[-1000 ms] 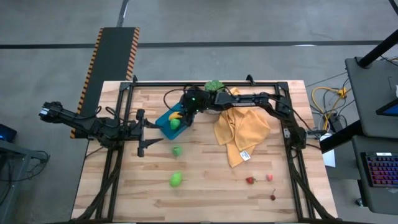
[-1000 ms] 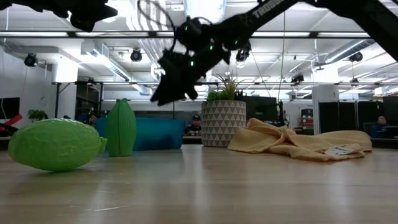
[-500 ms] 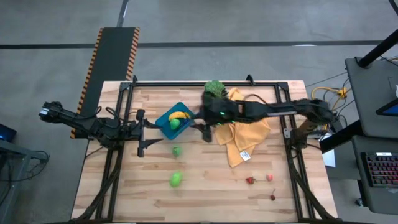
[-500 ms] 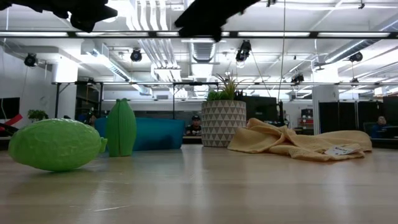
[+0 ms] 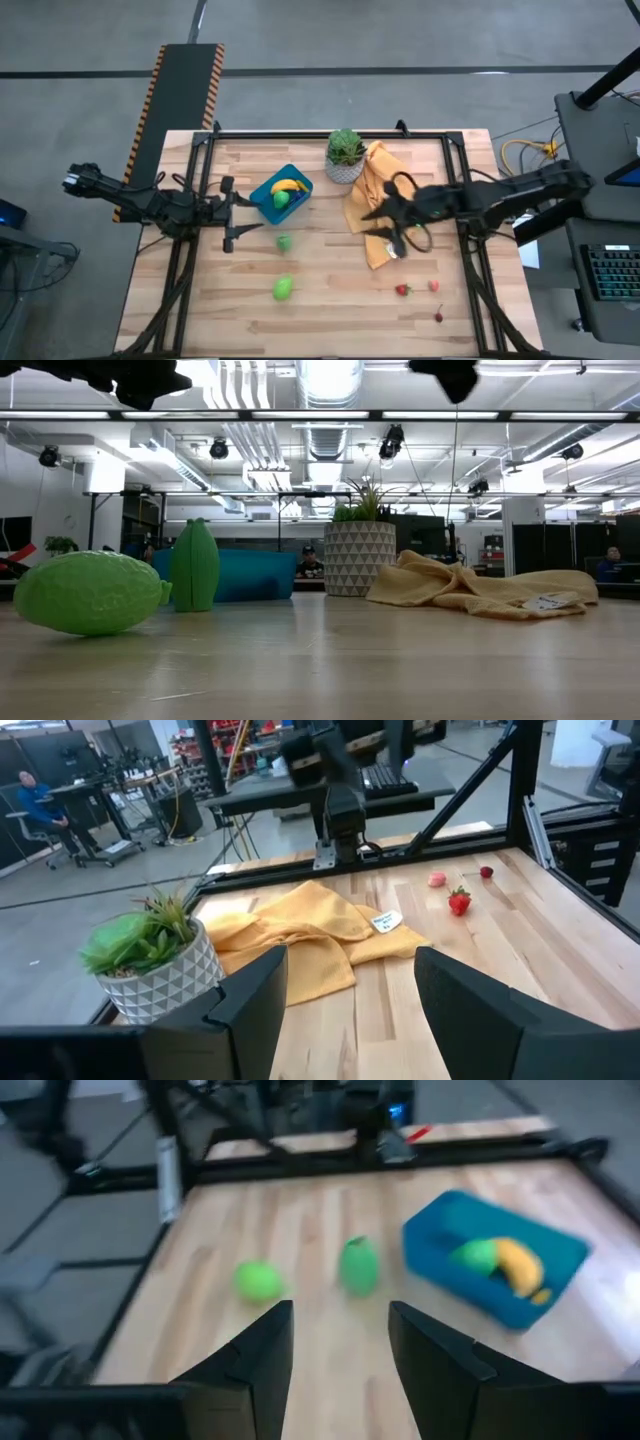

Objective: Pick and placing Produce into tupperware
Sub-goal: Put the red strawberry into the blue bin

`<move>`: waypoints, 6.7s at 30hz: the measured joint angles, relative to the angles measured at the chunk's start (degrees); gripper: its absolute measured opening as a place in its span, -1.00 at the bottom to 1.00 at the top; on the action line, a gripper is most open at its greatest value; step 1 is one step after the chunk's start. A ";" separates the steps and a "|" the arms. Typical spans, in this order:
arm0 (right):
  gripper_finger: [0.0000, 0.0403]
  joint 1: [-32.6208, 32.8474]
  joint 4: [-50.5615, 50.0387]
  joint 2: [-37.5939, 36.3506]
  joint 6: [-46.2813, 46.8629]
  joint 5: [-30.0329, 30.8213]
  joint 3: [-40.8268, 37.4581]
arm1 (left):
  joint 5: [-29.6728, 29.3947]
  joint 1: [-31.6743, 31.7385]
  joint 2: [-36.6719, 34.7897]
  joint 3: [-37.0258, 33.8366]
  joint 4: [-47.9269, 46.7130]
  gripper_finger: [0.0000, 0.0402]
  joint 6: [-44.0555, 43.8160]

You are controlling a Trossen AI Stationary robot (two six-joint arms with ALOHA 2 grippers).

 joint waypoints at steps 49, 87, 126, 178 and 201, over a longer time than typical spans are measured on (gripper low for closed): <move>-0.22 32.47 -28.74 21.26 59.24 -0.29 -3.10 | 0.00 -0.02 18.33 0.26 18.15 0.02 -13.05; -0.35 32.46 -26.04 26.21 54.41 3.22 -3.43 | -0.01 -0.02 18.48 0.20 18.20 0.02 -13.03; -0.96 32.46 -20.95 25.82 46.72 8.64 -2.70 | 0.00 -0.02 18.48 0.04 18.18 0.02 -13.14; -0.96 -5.99 25.99 25.46 -5.91 12.46 -2.02 | -9.86 -1.38 17.95 -0.11 20.51 0.02 -13.74; -0.96 -18.76 2.00 50.81 -11.92 9.67 33.53 | -9.62 -1.62 8.63 -0.09 8.02 0.02 -12.06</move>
